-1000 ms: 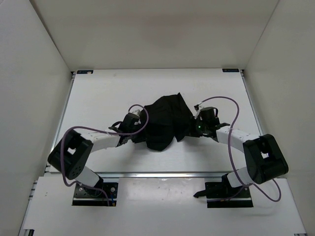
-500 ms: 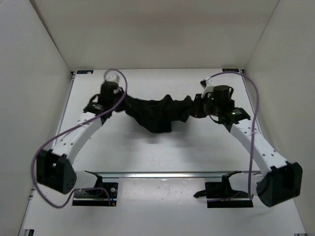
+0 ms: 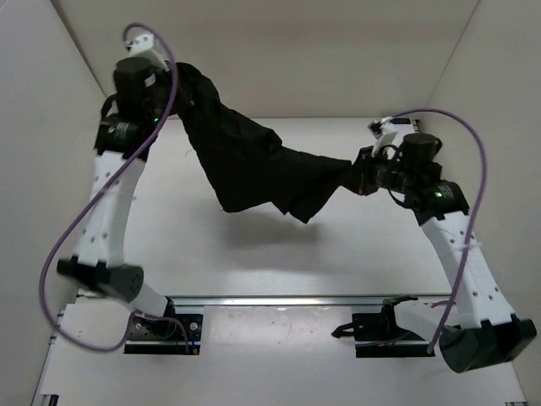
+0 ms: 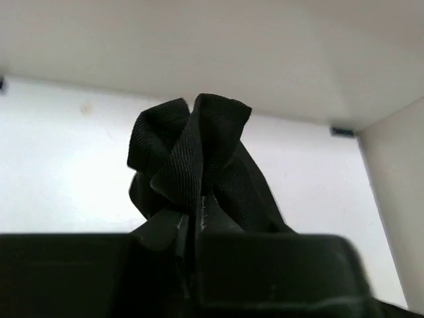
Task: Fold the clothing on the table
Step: Flatten the skirt out
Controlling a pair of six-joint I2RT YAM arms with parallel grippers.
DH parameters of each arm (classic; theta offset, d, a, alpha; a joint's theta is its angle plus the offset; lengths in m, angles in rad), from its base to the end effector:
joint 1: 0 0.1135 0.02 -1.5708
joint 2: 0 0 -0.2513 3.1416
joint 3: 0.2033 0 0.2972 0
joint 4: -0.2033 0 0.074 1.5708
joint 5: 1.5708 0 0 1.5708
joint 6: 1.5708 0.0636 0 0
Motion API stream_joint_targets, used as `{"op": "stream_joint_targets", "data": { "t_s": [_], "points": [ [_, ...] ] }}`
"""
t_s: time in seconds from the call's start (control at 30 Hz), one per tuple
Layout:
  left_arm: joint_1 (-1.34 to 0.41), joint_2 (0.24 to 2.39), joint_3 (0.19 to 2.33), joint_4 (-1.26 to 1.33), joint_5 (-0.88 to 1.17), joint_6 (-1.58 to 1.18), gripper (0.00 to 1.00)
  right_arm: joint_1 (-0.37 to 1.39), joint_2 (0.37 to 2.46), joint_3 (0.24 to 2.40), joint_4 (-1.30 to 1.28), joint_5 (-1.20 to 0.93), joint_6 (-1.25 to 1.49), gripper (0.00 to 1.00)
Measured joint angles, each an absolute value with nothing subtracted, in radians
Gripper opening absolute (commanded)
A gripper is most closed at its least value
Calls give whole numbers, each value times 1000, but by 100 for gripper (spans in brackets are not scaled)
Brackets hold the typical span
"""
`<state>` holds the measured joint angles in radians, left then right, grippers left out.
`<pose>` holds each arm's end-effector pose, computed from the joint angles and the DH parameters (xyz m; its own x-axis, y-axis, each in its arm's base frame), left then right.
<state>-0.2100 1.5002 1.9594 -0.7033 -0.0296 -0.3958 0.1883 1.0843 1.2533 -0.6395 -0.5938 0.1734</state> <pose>0.3624 -0.0753 0.5137 -0.2876 -0.3327 -0.8981 0.0752 0.9270 -0.3675 0.2805 0.0897 0.3863 -0.5499 0.0408 -0.8342 -0.5585 0.7247 0.4036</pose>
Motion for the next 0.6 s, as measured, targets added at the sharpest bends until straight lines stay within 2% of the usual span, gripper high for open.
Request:
{"op": "stream_joint_targets", "data": {
  "t_s": [0.07,0.1,0.23,0.33,0.43,0.5,0.6],
  "points": [
    [-205,1636,1983,-702,-12,-374,45,209,1133,1192,-623,-591,185,0],
    [-202,1716,1984,-701,6,-368,50,218,1160,1153,-611,-587,192,0],
    [-181,1981,1958,-720,64,-362,56,259,1229,971,-583,-569,234,0],
    [-173,2024,1754,-709,85,-359,59,279,1240,884,-551,-561,257,0],
    [-190,1901,1451,-683,101,-374,62,287,1256,832,-501,-549,271,0],
    [-234,1722,1250,-656,111,-395,63,288,1276,813,-470,-544,283,0],
    [-316,1471,1063,-585,142,-438,63,288,1305,806,-439,-538,290,0]
  ]
}}
